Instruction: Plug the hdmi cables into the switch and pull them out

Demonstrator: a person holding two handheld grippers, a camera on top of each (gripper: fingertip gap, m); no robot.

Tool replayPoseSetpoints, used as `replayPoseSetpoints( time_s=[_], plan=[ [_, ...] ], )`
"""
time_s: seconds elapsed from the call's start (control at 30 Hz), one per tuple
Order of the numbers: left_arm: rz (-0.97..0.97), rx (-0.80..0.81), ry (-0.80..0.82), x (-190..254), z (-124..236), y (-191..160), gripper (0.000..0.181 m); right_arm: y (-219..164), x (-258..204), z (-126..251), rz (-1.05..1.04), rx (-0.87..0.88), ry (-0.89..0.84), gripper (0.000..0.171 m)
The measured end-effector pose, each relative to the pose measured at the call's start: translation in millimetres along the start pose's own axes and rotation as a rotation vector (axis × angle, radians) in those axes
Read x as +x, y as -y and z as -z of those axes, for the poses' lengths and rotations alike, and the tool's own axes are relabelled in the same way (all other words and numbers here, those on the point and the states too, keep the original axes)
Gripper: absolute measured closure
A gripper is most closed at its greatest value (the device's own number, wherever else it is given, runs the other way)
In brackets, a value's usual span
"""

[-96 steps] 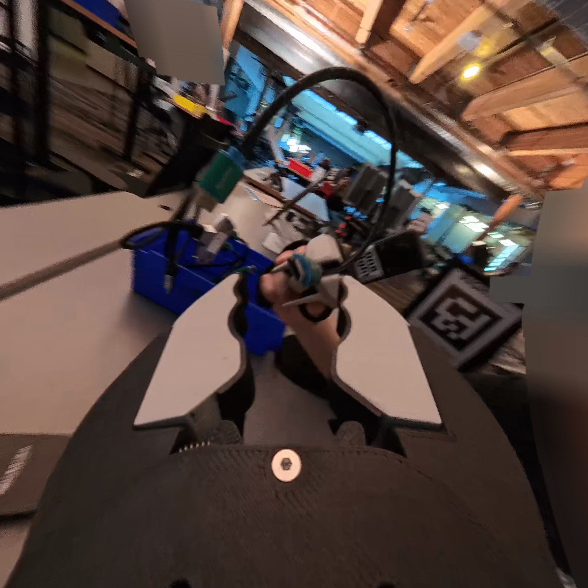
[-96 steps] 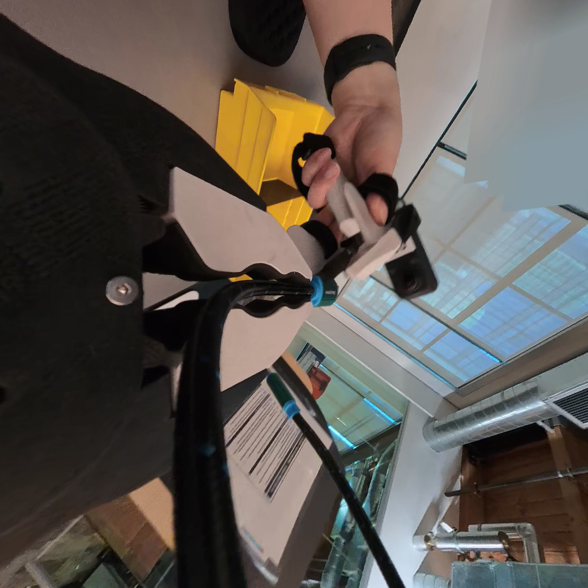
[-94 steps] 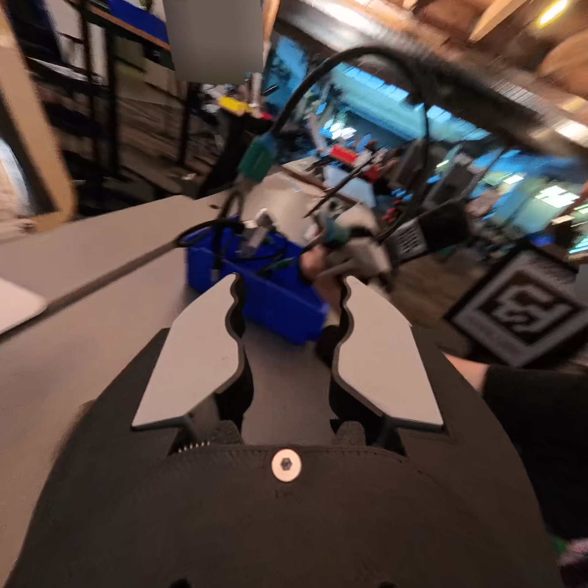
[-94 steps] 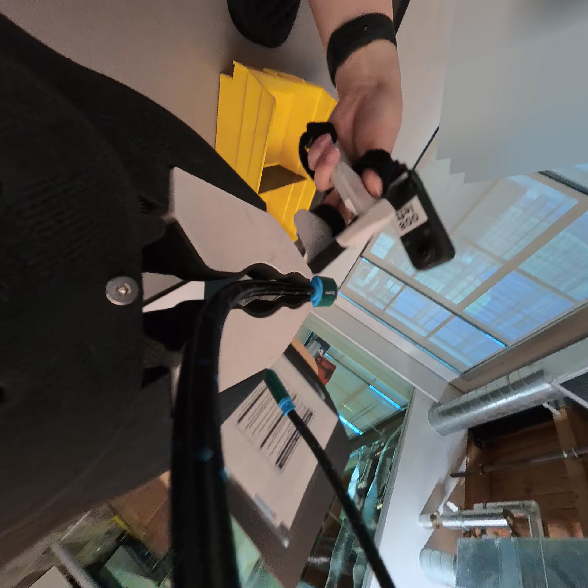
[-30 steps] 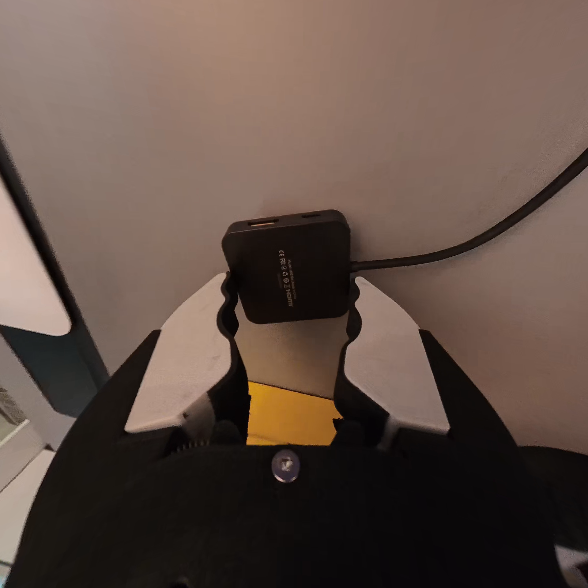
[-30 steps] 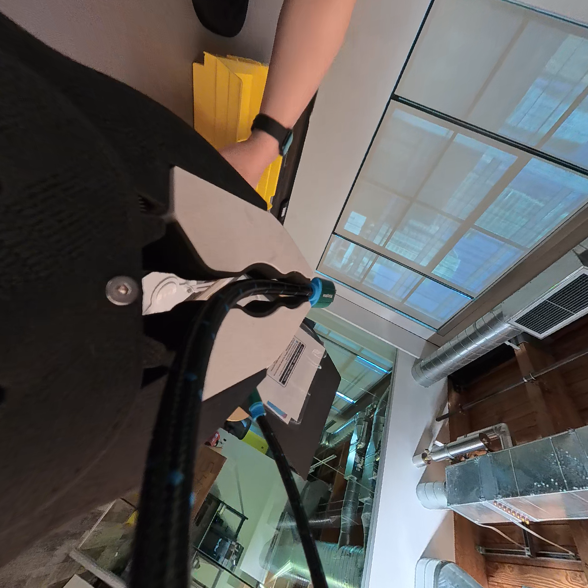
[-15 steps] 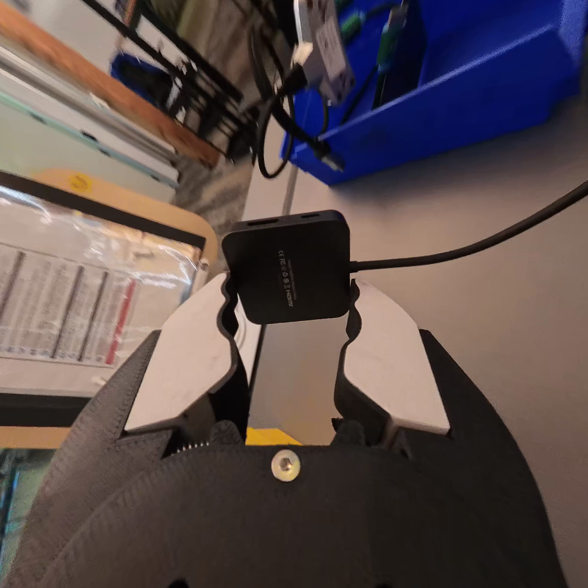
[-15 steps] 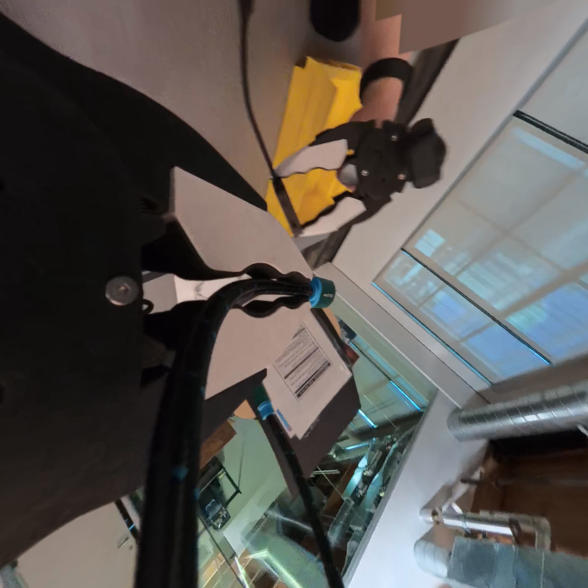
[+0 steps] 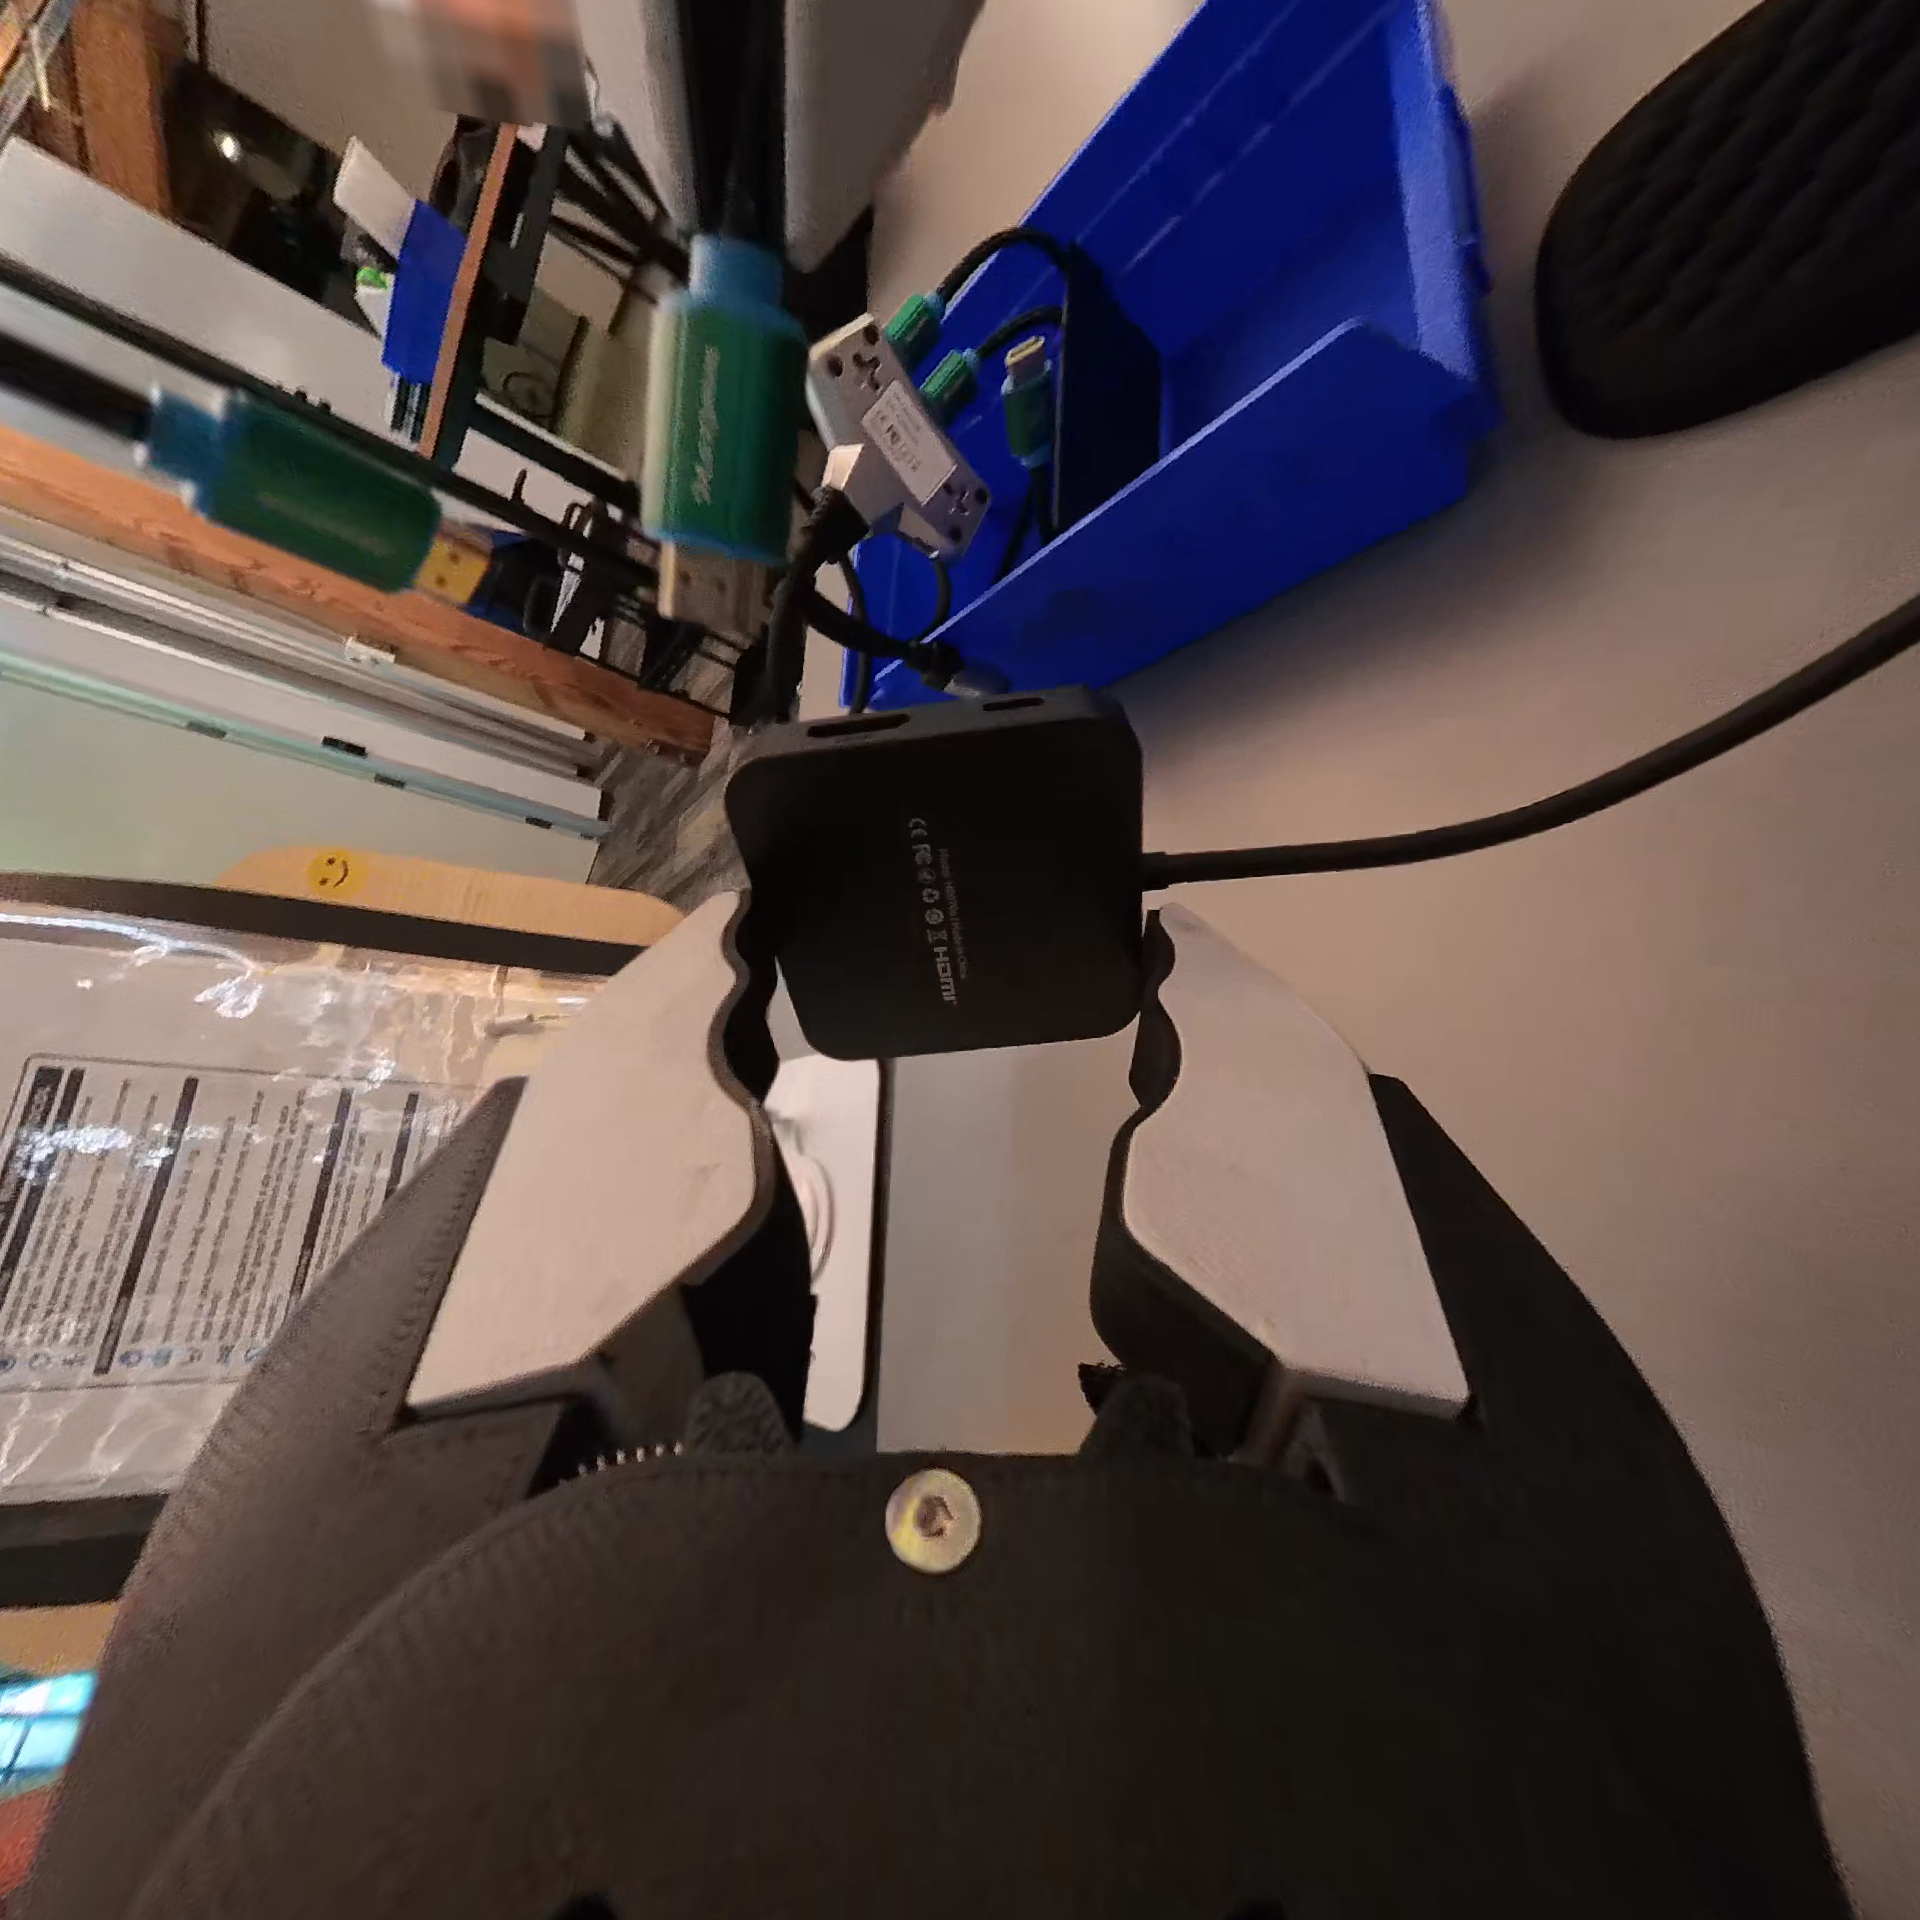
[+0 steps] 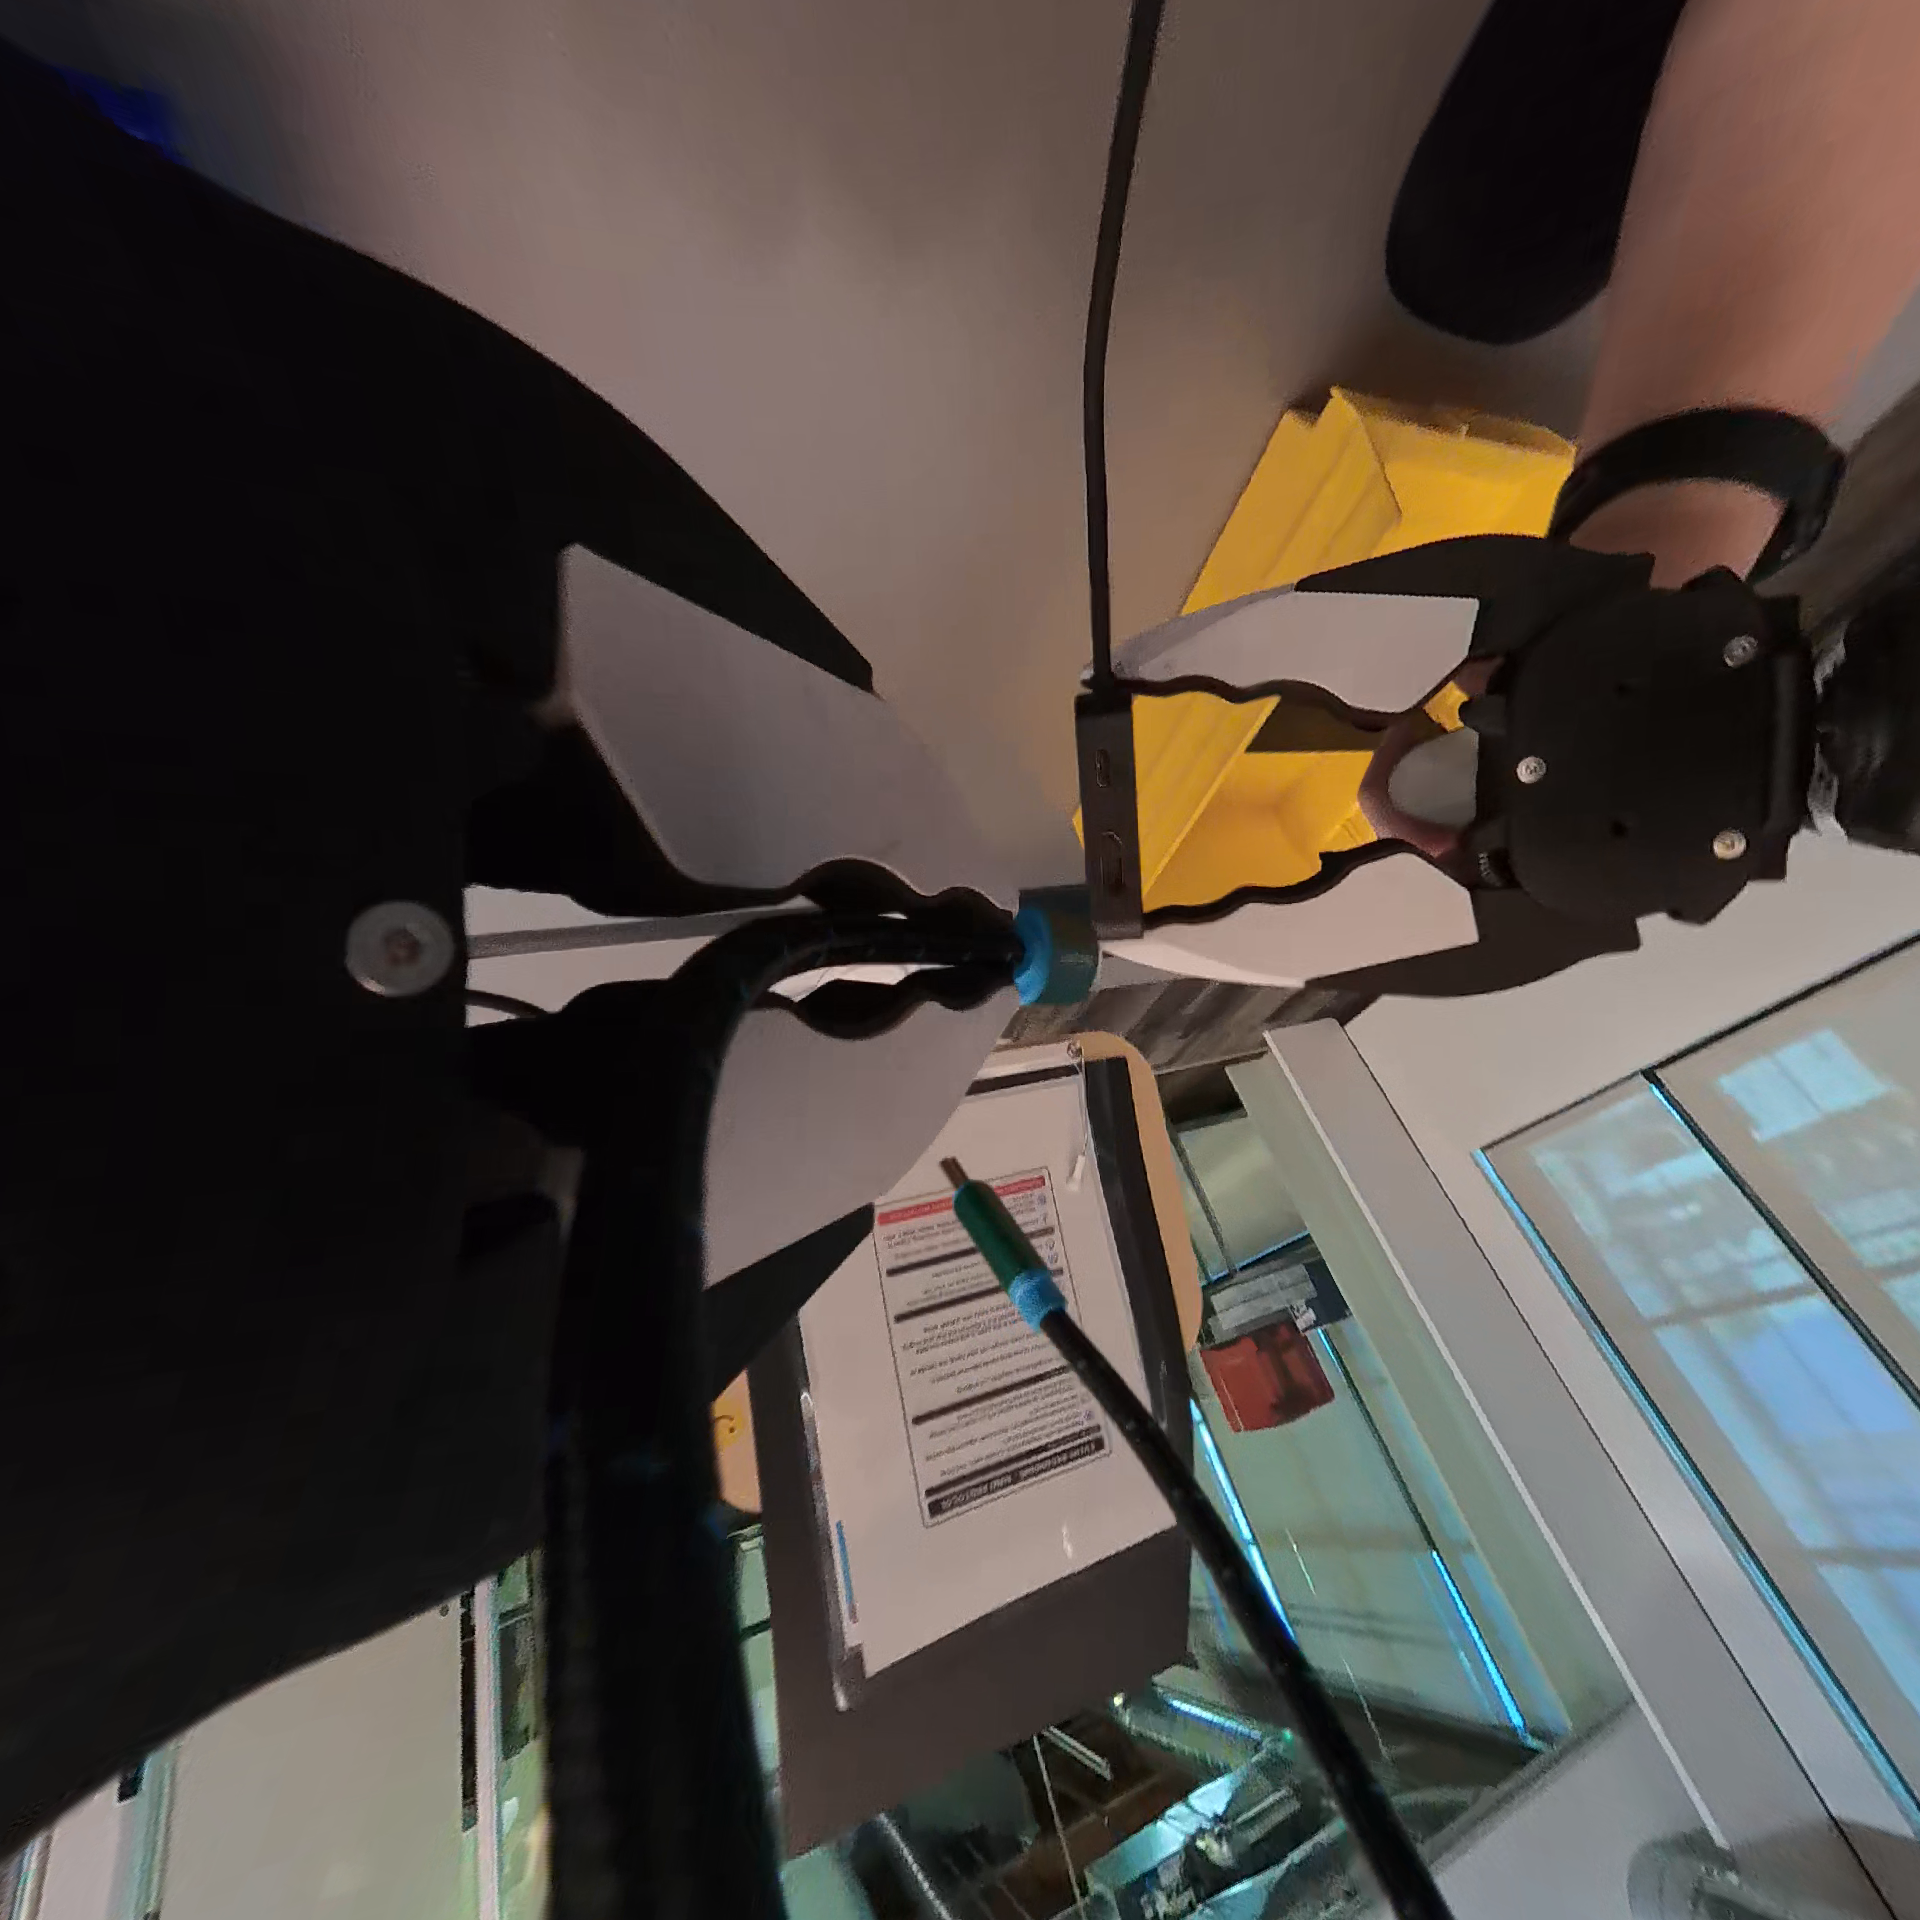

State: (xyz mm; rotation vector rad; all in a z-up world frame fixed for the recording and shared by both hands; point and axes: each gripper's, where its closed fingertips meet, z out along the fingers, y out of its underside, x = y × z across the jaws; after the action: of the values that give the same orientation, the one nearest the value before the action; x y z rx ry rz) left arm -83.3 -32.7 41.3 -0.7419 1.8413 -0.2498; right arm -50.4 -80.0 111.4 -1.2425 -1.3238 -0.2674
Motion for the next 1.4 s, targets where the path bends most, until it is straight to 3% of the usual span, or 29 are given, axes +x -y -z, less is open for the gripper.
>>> replayPoseSetpoints(
  time_s=[0.77, 1.4],
  plan=[
    [-0.042, 0.0, -0.034, 13.0, -1.8, 3.8, 0.114, 0.3, -28.5, -5.4, 0.017, -0.081, 0.15, 0.163],
    [-0.143, -0.106, 0.063, 10.9, 2.3, 14.7, 0.115, 6.6, -31.1, 3.3, -0.007, -0.099, 0.164, 0.163]
  ],
)
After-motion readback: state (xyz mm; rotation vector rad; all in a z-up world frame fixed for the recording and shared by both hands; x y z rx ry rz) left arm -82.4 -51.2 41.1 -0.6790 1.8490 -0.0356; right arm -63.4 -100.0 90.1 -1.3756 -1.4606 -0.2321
